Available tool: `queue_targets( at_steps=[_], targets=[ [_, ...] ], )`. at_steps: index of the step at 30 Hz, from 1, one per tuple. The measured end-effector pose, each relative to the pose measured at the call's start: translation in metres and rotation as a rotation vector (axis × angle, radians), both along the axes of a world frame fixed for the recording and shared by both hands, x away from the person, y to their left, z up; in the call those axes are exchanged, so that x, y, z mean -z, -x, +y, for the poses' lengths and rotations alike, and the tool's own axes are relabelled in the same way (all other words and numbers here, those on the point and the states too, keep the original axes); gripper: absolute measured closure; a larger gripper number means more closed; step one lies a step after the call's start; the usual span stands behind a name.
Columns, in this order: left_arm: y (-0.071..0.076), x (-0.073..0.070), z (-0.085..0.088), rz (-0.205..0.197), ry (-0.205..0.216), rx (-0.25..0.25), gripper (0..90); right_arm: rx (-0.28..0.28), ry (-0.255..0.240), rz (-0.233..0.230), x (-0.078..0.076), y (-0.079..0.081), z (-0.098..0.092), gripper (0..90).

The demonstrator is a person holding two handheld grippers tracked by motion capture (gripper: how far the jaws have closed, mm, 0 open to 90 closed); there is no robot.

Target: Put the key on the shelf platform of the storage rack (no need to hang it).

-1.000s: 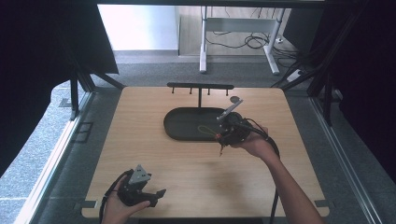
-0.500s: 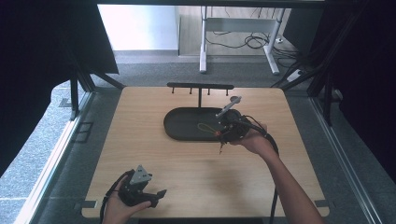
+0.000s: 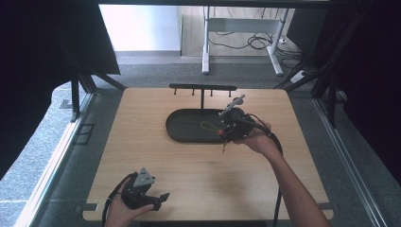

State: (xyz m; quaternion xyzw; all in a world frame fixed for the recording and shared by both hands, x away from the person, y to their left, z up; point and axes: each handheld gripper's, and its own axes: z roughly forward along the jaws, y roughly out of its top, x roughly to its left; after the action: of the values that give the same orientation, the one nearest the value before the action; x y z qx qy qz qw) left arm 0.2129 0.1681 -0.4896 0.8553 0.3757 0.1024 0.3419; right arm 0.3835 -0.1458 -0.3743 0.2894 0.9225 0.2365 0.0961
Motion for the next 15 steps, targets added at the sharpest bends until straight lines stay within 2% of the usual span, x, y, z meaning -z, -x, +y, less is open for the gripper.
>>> queue_targets(
  at_steps=[4,15],
  targets=[
    [0.0003,0.0001,-0.0004,0.002,0.001,-0.001,22.3,-0.006,0.007,-0.015,-0.0029,-0.0025,-0.0001,67.4],
    [-0.0002,0.0014,-0.0015,0.005,-0.002,0.004,22.3,0.009,0.009,-0.011,0.0011,-0.0097,-0.0014,67.3]
  ],
)
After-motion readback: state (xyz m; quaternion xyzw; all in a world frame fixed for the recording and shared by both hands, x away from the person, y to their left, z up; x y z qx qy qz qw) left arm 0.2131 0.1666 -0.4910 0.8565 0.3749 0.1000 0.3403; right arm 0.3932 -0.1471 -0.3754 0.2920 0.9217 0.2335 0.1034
